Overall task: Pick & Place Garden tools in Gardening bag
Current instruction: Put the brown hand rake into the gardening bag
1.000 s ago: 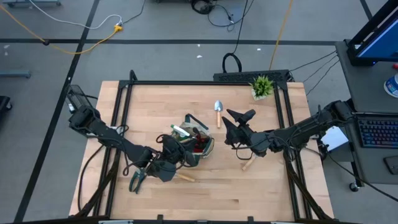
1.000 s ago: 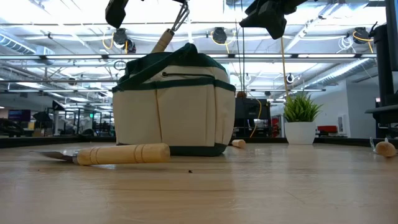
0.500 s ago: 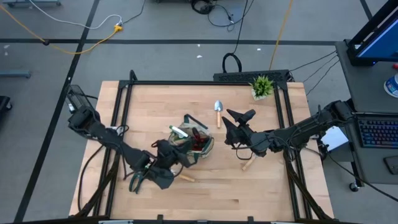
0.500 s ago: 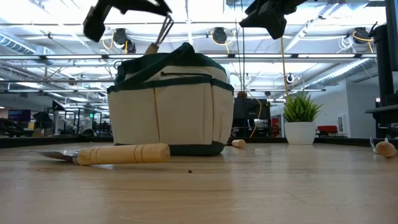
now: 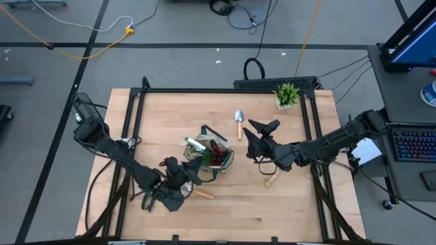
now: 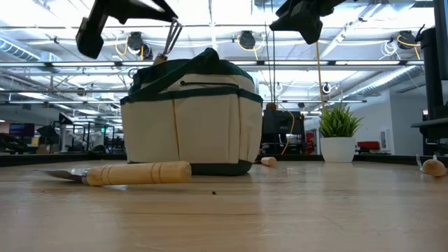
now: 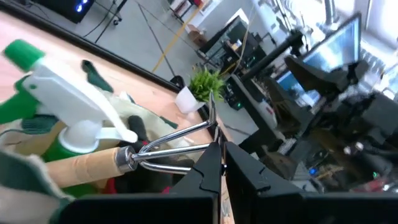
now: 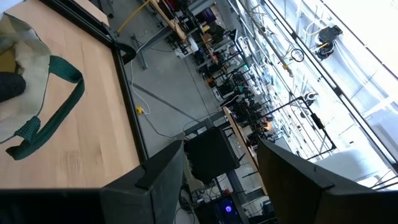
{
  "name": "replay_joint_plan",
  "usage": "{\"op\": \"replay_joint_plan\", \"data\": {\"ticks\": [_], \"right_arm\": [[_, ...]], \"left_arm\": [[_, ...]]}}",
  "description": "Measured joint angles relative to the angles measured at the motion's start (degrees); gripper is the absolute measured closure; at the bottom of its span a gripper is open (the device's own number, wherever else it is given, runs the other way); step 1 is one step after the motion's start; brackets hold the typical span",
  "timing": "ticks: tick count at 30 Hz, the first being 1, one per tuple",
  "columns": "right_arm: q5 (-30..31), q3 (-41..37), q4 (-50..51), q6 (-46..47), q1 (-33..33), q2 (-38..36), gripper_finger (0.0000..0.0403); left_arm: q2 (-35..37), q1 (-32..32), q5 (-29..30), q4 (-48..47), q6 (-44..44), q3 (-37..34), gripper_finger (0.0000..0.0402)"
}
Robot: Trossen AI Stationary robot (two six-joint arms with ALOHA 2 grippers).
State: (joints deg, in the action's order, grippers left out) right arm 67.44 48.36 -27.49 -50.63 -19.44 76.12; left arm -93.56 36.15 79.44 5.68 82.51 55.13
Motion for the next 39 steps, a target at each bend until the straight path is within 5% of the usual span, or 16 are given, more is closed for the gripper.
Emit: {"op": "replay_joint_plan", "data": {"ticks": [16,39], "right_arm": [[0.0,0.0,0.0,0.0,0.0,0.0,0.0206],[0.0,0.0,0.0,0.4,0.0,0.0,0.0206]], "left_arm": [[0.0,3.1,10.2,8.0,15.3,-9.1,0.0394],[0.0,1.8,5.8,1.3,15.7,-9.1,0.0382]]}}
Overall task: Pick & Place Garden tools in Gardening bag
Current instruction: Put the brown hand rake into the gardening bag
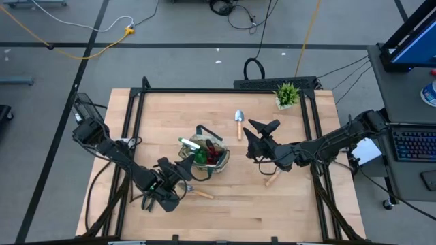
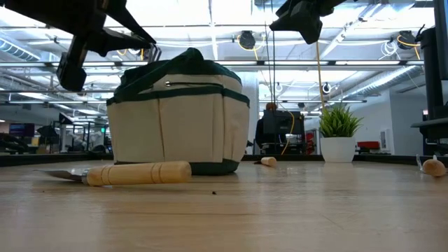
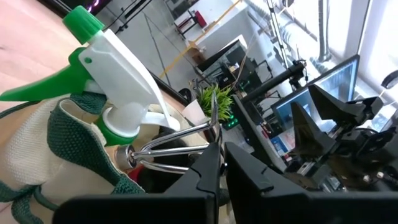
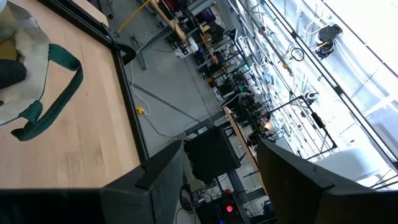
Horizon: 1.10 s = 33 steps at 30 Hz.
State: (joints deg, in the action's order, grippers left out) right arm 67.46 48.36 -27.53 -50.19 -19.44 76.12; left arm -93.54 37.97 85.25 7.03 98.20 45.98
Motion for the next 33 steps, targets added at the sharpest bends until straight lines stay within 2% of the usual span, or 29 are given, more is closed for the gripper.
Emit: {"op": "replay_joint_plan", "data": {"ticks": [16,22,33], "right_arm": [[0.0,0.0,0.0,0.0,0.0,0.0,0.0206],[0.0,0.0,0.0,0.0,0.0,0.0,0.0206],[0.0,0.0,0.0,-0.1,0.0,0.0,0.0206]], "left_arm": [[0.0,0.0,2.1,0.1,-0.2,0.0,0.0369],[0.0,0.0,4.4,0.1,-1.6,0.0,0.0343],[1.1,0.0,4.7,0.0,-4.4,0.0,0.0292]]}}
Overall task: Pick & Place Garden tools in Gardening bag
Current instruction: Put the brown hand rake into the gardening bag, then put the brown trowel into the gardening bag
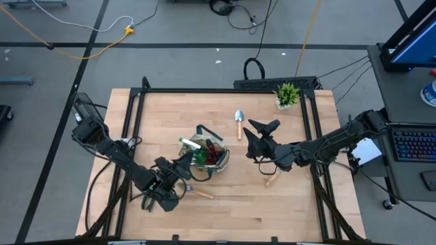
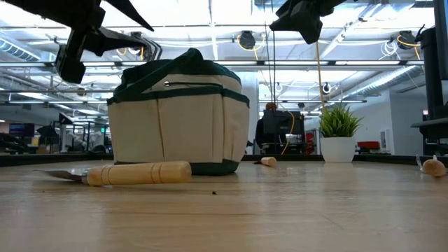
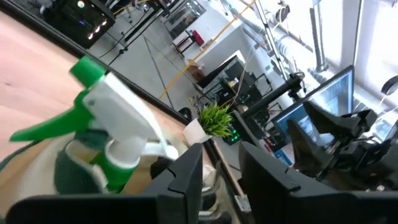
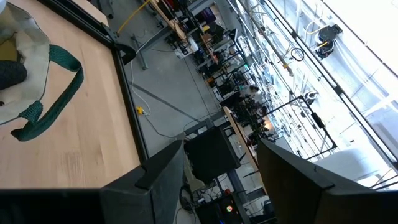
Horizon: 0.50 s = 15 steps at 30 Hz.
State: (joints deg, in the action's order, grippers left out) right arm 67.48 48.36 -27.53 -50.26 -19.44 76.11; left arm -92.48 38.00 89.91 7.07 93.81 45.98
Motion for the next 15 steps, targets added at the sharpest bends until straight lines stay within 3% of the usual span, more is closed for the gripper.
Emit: {"op": "replay_joint_plan", "data": {"ticks": [4,9,12,15], "right_arm": [[0.0,0.0,0.0,-0.1,0.0,0.0,0.0206],[0.0,0.0,0.0,-0.1,0.0,0.0,0.0206],[0.0,0.0,0.0,-0.1,0.0,0.0,0.0206],[0.0,0.0,0.0,-0.1,0.0,0.0,0.0206]], "left_arm": [[3.1,0.0,0.1,0.0,-4.9,0.0,0.0281],[9.0,0.0,-0.9,3.9,-17.7,0.0,0.0279],[12.1,0.0,-6.9,10.5,-31.4,0.0,0.0279],[13.3,-0.1,-16.7,20.0,-47.1,0.0,0.0279]]}}
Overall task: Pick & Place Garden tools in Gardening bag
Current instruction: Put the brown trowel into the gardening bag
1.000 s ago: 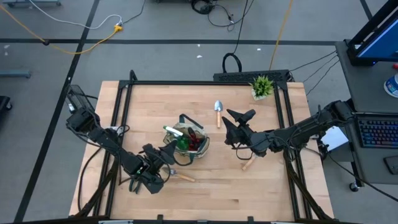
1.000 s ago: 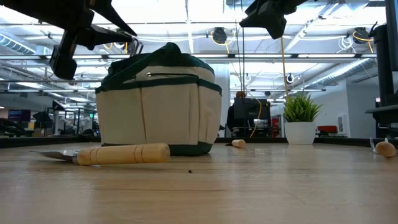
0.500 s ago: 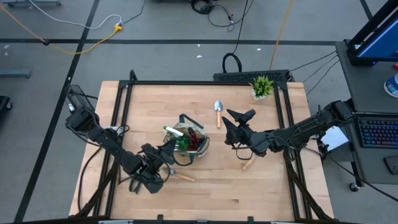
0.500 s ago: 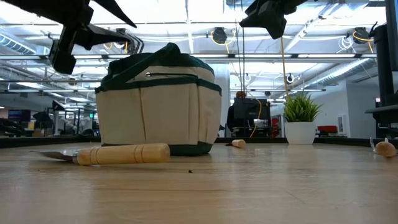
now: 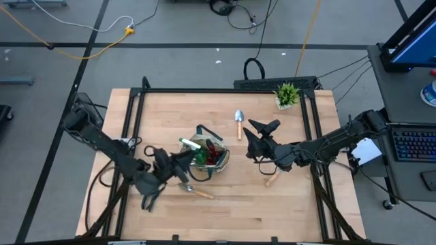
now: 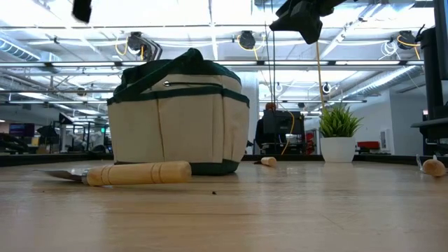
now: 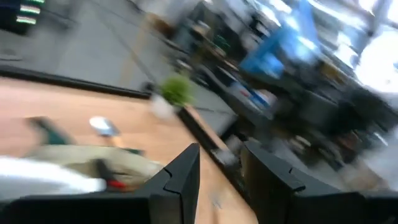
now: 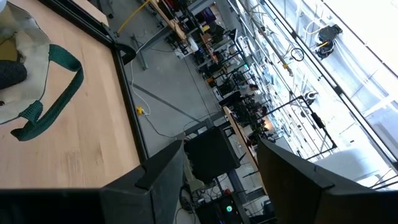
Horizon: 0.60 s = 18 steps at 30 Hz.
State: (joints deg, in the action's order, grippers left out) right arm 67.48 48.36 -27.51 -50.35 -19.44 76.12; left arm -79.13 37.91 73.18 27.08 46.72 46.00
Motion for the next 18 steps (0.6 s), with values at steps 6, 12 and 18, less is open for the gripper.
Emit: {"op": "replay_joint_plan", "data": {"ticks": [6,12,18], "right_arm": [[0.4,0.0,0.0,0.1,0.0,0.0,0.0206],[6.1,0.0,0.0,0.2,0.0,0.0,0.0206],[12.7,0.0,0.0,3.2,1.5,0.0,0.0206]], "left_arm": [[0.1,1.5,-6.5,10.8,-10.9,0.2,0.0279],[0.1,3.2,-2.8,10.1,-14.5,4.0,0.0279],[0.1,1.7,0.4,10.0,-24.6,8.5,0.0279]]}}
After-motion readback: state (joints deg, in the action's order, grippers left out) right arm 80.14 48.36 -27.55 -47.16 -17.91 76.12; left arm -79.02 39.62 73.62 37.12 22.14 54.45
